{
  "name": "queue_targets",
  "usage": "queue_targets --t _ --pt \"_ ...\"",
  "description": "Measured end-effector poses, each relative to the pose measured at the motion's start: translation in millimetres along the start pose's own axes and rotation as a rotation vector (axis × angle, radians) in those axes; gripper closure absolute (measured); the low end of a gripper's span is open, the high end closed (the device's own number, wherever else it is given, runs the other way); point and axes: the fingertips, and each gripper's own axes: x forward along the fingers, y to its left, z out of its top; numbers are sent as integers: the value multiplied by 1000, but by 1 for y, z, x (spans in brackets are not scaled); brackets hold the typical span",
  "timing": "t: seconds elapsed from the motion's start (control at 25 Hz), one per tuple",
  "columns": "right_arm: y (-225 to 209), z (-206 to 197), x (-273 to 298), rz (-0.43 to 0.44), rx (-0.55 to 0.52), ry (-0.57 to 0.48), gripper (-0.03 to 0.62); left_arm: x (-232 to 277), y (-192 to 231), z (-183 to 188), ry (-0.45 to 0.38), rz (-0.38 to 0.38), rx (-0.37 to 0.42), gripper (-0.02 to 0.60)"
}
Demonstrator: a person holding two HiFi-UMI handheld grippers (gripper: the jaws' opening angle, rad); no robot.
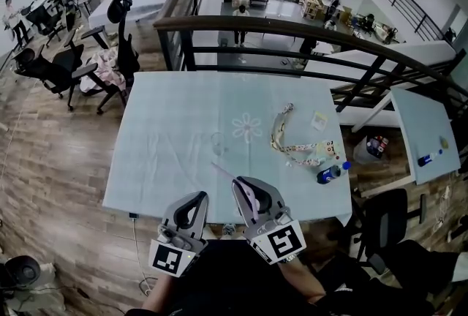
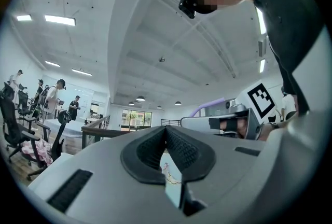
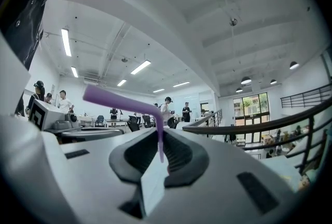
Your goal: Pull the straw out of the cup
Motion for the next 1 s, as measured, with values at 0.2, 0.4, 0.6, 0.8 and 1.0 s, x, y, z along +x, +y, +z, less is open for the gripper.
queue_targets --t 0.2,0.4,0.6,0.8,1.0 --pt "5 -3 2 25 2 11 556 0 0 -1 0 3 2 569" --pt "5 -1 4 28 7 5 556 2 0 -1 0 -1 5 569" --pt "-1 0 4 20 7 -2 556 4 0 -1 3 -1 5 569" --pt "-4 -2 3 24 8 1 556 10 -1 -1 -1 -5 13 569" --pt "-12 -6 7 21 11 -2 556 17 1 -6 7 -5 11 569"
